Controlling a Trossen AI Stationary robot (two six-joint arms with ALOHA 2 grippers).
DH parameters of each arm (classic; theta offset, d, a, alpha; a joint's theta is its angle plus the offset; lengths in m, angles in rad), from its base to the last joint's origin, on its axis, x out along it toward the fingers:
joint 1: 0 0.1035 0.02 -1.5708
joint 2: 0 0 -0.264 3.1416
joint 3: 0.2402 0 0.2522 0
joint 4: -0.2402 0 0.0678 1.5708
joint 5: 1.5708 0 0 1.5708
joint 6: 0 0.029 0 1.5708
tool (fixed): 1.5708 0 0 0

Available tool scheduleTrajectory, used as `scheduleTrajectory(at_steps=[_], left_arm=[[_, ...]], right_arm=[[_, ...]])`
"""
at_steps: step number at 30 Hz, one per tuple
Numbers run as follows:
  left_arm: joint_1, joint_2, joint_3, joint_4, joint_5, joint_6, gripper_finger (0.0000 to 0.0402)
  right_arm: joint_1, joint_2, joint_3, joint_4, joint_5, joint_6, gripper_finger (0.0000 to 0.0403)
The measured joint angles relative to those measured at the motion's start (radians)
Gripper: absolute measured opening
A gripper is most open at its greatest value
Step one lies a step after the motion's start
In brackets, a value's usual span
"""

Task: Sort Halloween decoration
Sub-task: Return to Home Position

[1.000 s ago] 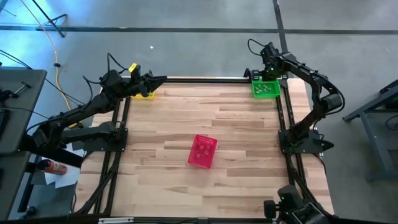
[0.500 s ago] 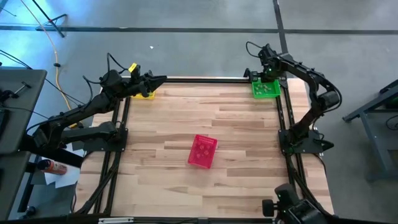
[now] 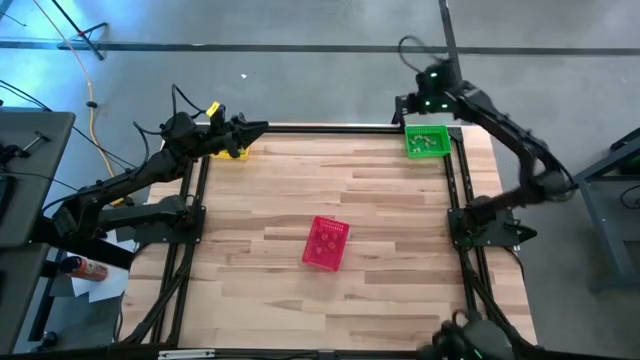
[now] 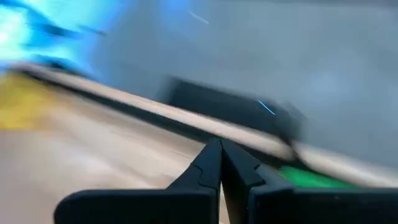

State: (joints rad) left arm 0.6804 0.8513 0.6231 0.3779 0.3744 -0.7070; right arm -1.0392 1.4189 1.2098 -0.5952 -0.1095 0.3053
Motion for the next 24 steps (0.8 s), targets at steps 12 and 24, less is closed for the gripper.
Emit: scheduleTrajectory(at_steps=[12, 24], left_arm=[[-0.001, 0.000, 0.000, 0.000, 0.000, 0.038, 0.0142], [-0.074, 0.000, 0.000, 0.014, -0.001, 0.159, 0.0128]], right_arm=[[0.214, -0.354, 0.001, 0.271, -0.756, -0.178, 0.0000], [0.524, -0.320, 0.001, 0.376, -0.659, -0.027, 0.0000]])
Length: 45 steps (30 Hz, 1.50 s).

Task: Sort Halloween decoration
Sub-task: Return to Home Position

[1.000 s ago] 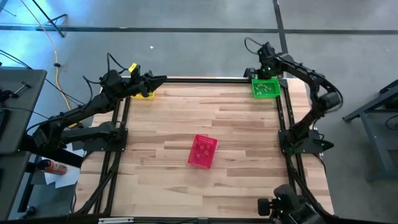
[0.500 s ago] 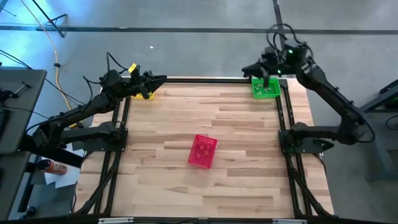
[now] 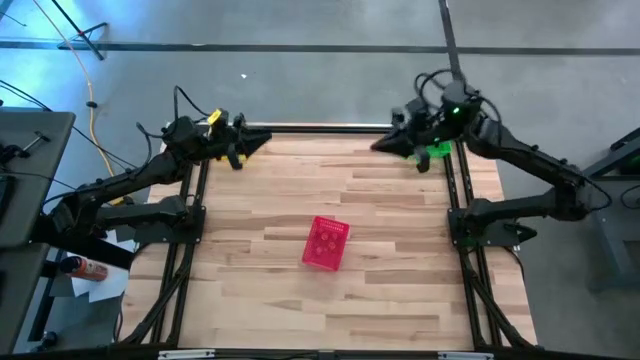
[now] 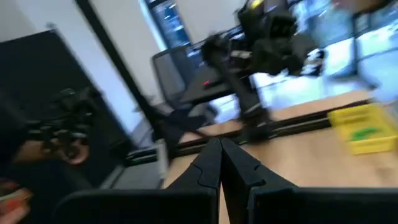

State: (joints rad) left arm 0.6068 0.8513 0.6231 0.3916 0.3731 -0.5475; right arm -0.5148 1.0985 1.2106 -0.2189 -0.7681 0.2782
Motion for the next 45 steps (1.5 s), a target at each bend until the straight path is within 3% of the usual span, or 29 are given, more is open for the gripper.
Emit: scheduleTrajectory(at_steps=[3, 8, 16, 25, 37, 40, 45], left_arm=[[-0.089, -0.004, 0.000, 0.001, 0.009, 0.060, 0.0093], [-0.277, -0.041, 0.000, -0.047, 0.014, 0.140, 0.0009], [-0.475, -0.113, 0.000, -0.138, -0.147, 0.212, 0.0002], [-0.588, -0.132, -0.009, -0.164, -0.261, 0.257, 0.0000], [-0.596, -0.226, -0.012, -0.332, -0.306, 0.349, 0.0000], [-0.594, -0.278, -0.077, -0.276, -0.315, 0.345, 0.0000], [-0.594, -0.388, -0.285, -0.047, -0.344, 0.256, 0.0000]], right_arm=[[0.111, 0.027, 0.000, 0.028, 0.046, 0.033, 0.0000], [0.310, 0.088, 0.000, 0.129, 0.225, 0.029, 0.0000], [0.482, 0.114, 0.000, 0.220, 0.435, 0.062, 0.0000], [0.502, 0.104, 0.000, 0.223, 0.423, 0.057, 0.0000], [0.487, 0.036, 0.000, 0.158, 0.410, 0.054, 0.0000], [0.487, 0.030, 0.000, 0.145, 0.412, 0.058, 0.0000], [0.487, 0.028, 0.000, 0.133, 0.413, 0.058, 0.0000]])
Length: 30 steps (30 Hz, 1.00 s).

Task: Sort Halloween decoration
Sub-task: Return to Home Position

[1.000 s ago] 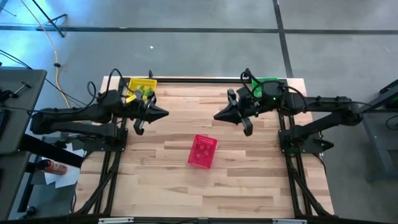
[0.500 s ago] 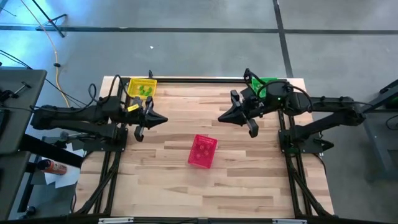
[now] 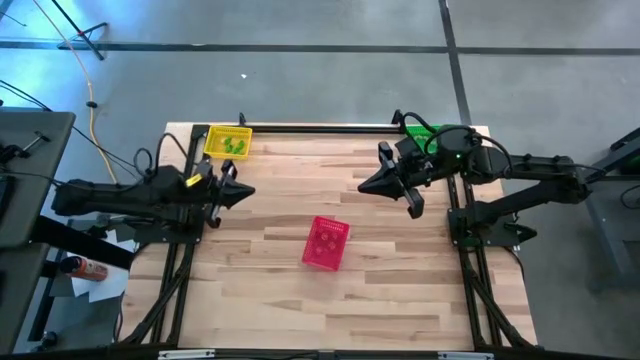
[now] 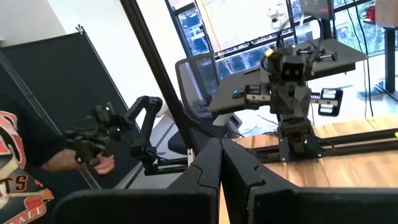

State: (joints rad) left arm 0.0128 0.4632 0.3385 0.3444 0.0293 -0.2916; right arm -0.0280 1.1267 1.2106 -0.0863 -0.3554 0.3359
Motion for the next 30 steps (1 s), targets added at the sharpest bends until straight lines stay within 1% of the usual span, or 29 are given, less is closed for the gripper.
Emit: scheduleTrajectory(at_steps=[3, 6, 11, 16, 21, 23, 27, 30], left_arm=[[0.000, -0.071, -0.104, 0.078, -0.020, -0.036, 0.0000], [0.000, -0.146, -0.175, 0.082, -0.042, -0.067, 0.0000], [0.000, -0.264, -0.260, 0.078, -0.071, -0.074, 0.0000], [0.000, -0.367, -0.328, 0.071, -0.094, -0.104, 0.0000], [0.000, -0.423, -0.327, -0.020, -0.108, -0.158, 0.0000], [0.000, -0.427, -0.327, -0.027, -0.117, -0.178, 0.0000], [0.000, -0.427, -0.327, -0.086, -0.170, -0.234, 0.0000], [0.000, -0.427, -0.327, -0.114, -0.170, -0.239, 0.0000]], right_arm=[[0.000, 0.000, 0.000, -0.003, 0.007, 0.000, 0.0000], [0.000, 0.000, 0.000, -0.004, 0.008, 0.004, 0.0000], [0.000, 0.000, 0.000, -0.017, 0.008, 0.008, 0.0000], [0.000, 0.000, 0.000, -0.042, 0.008, 0.062, 0.0000], [0.003, 0.001, 0.000, -0.108, 0.006, 0.091, 0.0000], [0.007, 0.001, 0.000, -0.144, 0.005, 0.086, 0.0000], [0.032, 0.000, 0.000, -0.222, 0.004, 0.080, 0.0000], [0.068, -0.008, -0.026, -0.243, 0.003, 0.057, 0.0000]])
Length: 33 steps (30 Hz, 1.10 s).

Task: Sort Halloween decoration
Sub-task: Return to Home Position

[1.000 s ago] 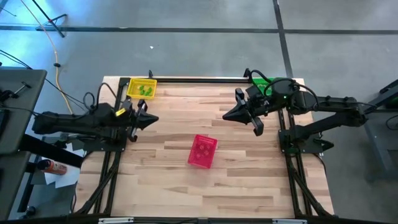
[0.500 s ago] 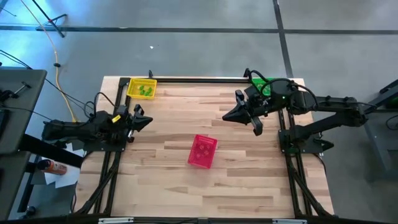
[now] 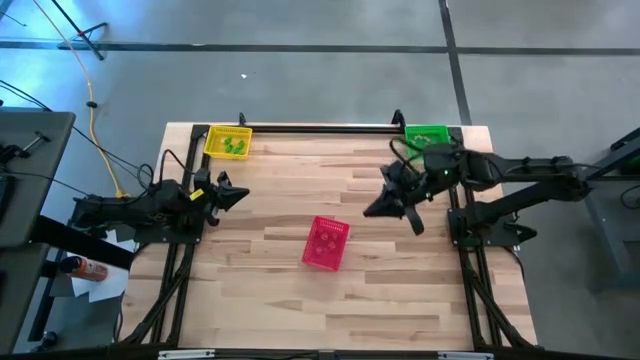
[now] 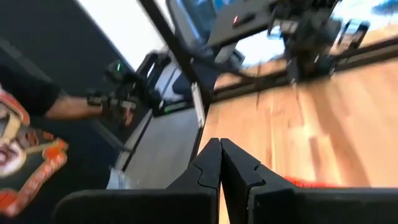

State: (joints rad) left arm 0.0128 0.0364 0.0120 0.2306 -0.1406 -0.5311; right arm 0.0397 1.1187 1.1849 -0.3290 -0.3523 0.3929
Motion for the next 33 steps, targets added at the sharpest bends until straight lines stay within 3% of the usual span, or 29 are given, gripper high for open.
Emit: scheduleTrajectory(at_steps=[6, 12, 20, 33], left_arm=[[0.000, 0.000, 0.000, -0.001, 0.001, 0.005, 0.0000], [0.000, 0.000, 0.000, -0.002, 0.002, 0.051, 0.0000], [0.000, 0.000, 0.000, -0.002, 0.002, 0.072, 0.0000], [0.000, 0.000, 0.000, -0.002, 0.003, 0.072, 0.0000]], right_arm=[[0.036, -0.118, -0.213, 0.075, -0.003, 0.068, 0.0000], [0.033, -0.391, -0.475, 0.200, 0.011, 0.166, 0.0000], [0.032, -0.714, -0.759, 0.449, 0.133, -0.007, 0.0000], [0.033, -0.894, -0.973, 0.521, 0.130, -0.054, 0.0000]])
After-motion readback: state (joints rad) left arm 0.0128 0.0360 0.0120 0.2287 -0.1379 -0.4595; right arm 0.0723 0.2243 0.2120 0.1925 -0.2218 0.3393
